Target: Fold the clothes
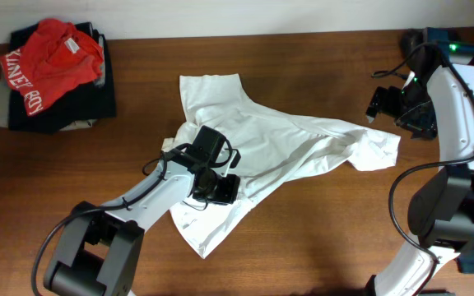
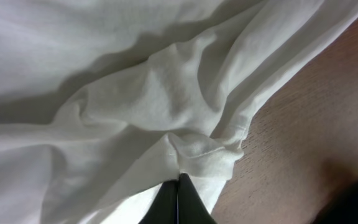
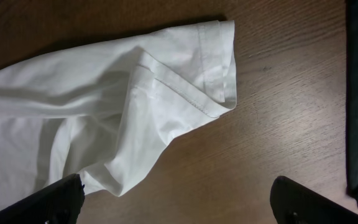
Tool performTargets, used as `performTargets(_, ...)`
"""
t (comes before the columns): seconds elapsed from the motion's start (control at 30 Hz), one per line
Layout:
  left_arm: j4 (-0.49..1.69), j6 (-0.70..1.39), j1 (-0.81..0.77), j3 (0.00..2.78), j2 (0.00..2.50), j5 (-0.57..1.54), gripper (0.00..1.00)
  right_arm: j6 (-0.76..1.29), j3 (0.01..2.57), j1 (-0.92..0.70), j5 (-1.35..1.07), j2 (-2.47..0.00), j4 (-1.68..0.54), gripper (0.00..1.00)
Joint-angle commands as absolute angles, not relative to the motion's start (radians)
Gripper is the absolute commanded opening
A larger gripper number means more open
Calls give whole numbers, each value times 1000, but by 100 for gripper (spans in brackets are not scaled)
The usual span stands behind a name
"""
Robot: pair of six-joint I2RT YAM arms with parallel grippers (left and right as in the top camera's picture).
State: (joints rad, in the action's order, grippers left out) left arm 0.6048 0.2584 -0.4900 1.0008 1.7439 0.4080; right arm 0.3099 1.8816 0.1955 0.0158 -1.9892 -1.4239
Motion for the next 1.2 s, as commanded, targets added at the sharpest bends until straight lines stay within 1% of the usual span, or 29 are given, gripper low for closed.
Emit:
performTargets(0.0,624,234,-488,1038,1752,422,1,303,1883,197,7,-1985,-1427,99)
performTargets(0.07,673,207,-487,1077,1748,410,1,303,1883,197,7,-1985,-1427,99)
performTargets(0.27,917,177,-467,1280,1695,201,1,303,1883,197,7,-1985,-1428,99)
performTargets(0.37,964,177,-456,1318,1663,190,1,303,1883,197,7,-1985,-1428,99)
performTargets(0.5,988,178,-455,1319,1649,189,1,303,1883,197,7,-1985,-1428,99)
performTargets(0.6,1010,178,-449,1319,1645,147,1,302,1883,197,11,-1985,-1447,99)
performTargets(0.73,1012,179,-386,1340,1599,130,1,292,1872,197,15,-1985,-1530,99)
performTargets(0.8,1012,178,-344,1353,1565,130,1,292,1852,197,15,-1985,-1533,99)
performTargets(1.03,1010,178,-198,1364,1369,63,1,296,1756,197,7,-1985,-1476,99)
performTargets(1.17,1003,178,-173,1377,1246,63,1,295,1737,197,-44,-1985,-1446,99)
